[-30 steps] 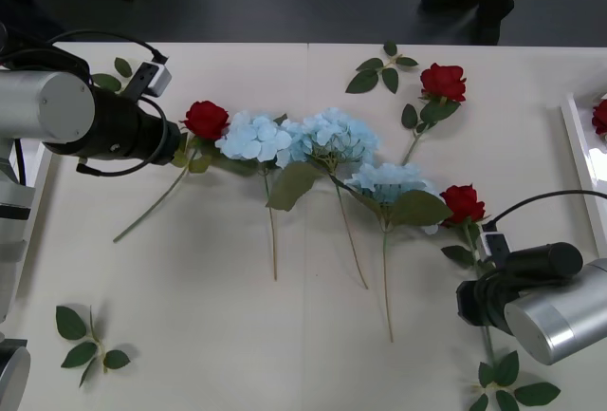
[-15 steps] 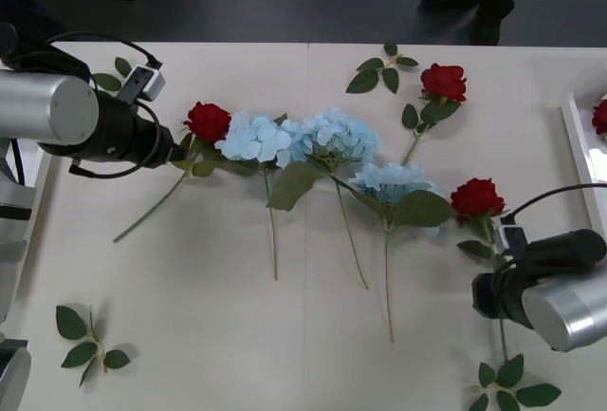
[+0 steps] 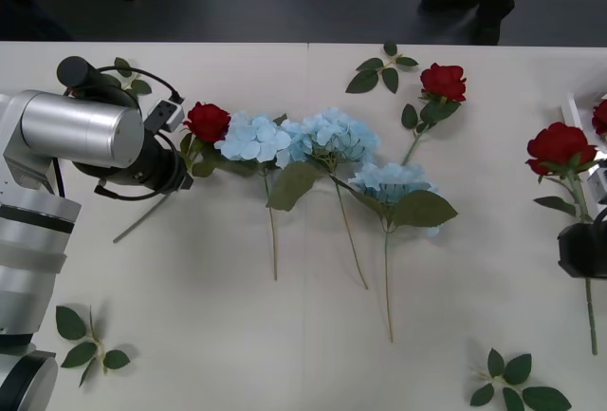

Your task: Put the red flowers into the right box and the blue flowers into the left box

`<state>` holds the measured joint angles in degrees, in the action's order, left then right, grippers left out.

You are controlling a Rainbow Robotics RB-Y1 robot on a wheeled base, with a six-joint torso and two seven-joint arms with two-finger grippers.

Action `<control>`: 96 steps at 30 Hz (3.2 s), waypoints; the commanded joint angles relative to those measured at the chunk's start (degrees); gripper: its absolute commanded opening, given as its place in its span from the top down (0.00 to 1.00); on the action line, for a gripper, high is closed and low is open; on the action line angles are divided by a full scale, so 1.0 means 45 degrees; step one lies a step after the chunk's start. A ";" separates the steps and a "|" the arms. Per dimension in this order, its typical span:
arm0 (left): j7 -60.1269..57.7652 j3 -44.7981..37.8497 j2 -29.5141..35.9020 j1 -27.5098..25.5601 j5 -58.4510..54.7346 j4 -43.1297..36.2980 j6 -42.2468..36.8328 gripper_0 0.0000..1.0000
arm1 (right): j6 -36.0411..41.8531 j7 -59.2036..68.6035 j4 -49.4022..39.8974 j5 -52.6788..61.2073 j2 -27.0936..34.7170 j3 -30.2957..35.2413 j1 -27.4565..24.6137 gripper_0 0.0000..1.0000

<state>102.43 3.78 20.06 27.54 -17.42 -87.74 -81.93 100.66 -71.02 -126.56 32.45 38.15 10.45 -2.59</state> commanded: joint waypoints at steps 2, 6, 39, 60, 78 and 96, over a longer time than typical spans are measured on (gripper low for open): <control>-0.0008 0.0059 -0.0356 0.0287 0.0336 0.0298 0.0571 0.00 | 0.1109 -0.1035 -0.0665 0.1051 0.0935 0.1447 0.0868 1.00; 0.0011 0.0098 -0.0669 0.0522 0.0609 0.1079 0.1137 0.00 | 0.1441 -0.1191 -0.0411 0.1754 0.1970 0.2365 0.1395 1.00; 0.0128 -0.0585 -0.0258 0.1186 -0.1305 0.1665 0.1528 1.00 | -0.7173 -0.5664 0.9960 0.1324 0.5388 -0.0584 0.3407 1.00; 0.6496 -0.4491 0.0347 -0.1158 -1.0778 -0.1948 -0.0269 1.00 | -0.9556 -0.3457 1.1073 -0.1137 0.4744 -0.0916 0.3621 1.00; 1.1682 -0.4745 -0.1606 -0.2681 -1.6266 -0.3745 -0.0328 1.00 | -0.9575 -0.2754 1.1347 -0.2094 0.4510 -0.0760 0.3602 0.91; 1.1682 -0.4413 -0.3188 -0.2271 -1.8649 -0.3745 -0.1109 1.00 | -0.9419 -0.2617 1.0859 -0.0629 0.4470 -0.0701 0.3621 0.12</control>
<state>155.78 -16.56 6.66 15.60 -100.77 -102.53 -85.31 57.62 -85.58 -75.35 27.67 58.30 6.74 12.46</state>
